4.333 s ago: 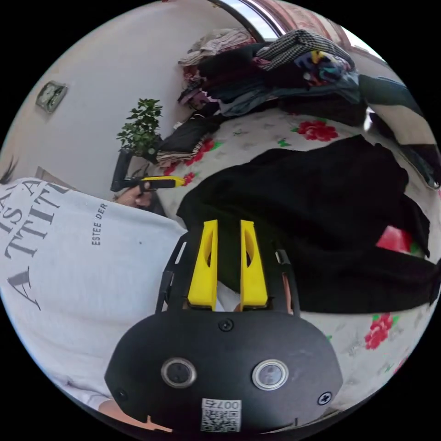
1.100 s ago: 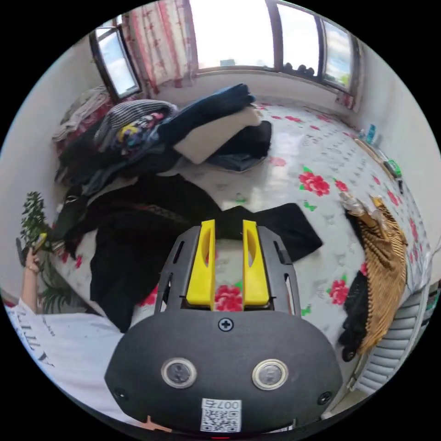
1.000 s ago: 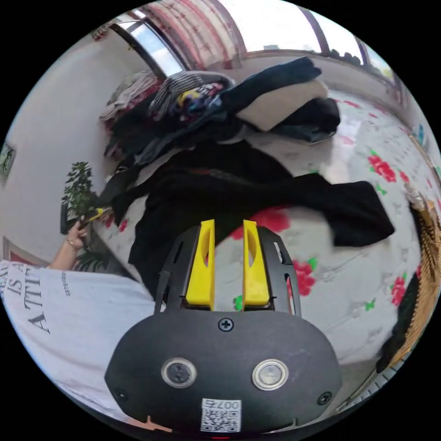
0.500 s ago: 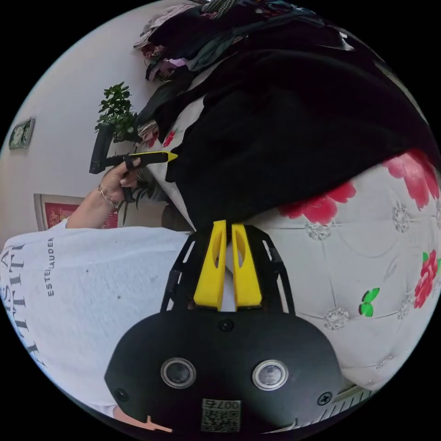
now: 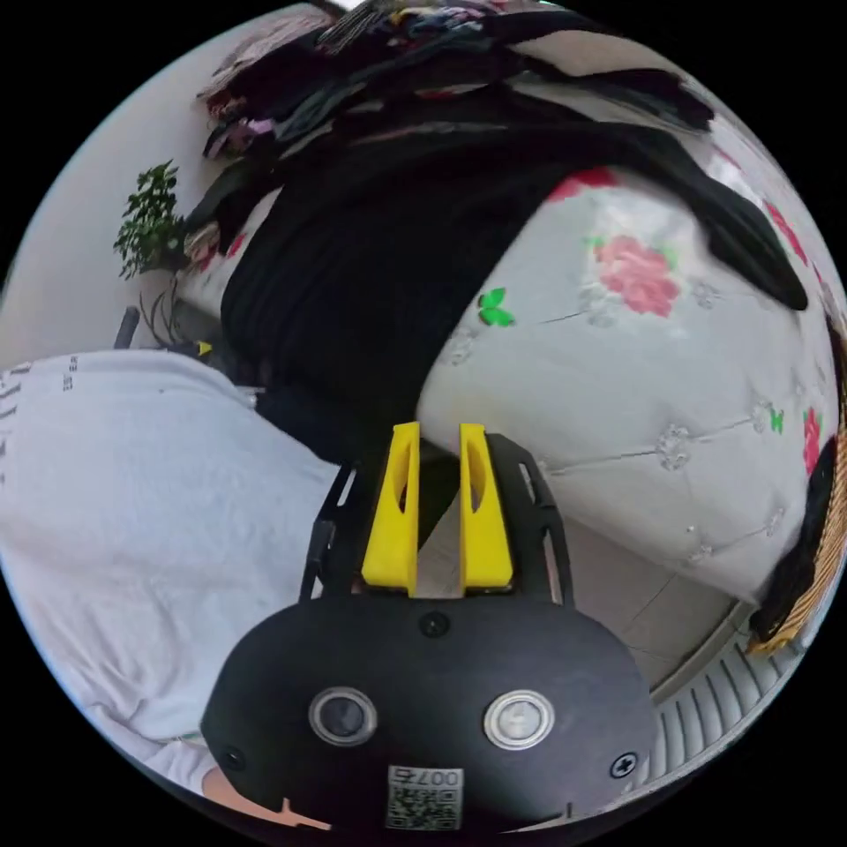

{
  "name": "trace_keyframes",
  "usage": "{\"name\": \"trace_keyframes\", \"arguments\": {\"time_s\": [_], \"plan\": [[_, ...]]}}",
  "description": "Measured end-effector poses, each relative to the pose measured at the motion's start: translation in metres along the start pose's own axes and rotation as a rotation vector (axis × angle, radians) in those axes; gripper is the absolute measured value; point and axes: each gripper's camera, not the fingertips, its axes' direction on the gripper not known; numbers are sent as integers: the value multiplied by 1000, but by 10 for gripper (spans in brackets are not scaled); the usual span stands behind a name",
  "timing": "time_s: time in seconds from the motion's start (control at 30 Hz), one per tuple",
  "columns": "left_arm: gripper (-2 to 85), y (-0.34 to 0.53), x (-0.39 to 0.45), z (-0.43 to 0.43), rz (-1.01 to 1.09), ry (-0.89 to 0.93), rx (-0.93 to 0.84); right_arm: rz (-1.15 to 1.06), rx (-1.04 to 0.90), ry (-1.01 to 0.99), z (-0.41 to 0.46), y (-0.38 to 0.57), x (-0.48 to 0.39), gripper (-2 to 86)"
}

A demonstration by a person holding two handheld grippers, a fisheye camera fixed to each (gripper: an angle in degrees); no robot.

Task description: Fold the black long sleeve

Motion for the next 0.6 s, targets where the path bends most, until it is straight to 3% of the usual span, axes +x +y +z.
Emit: {"name": "trace_keyframes", "arguments": {"time_s": [0.13,0.33,0.6], "plan": [[61,-44,17,-37,78,-56,155,320,317,-40,-66,-4,73,64],[67,-136,31,-54,115,13,230,683,574,-86,-105,-16,161,71],[79,-234,30,-57,75,-24,254,862,507,14,-91,-87,223,68]]}}
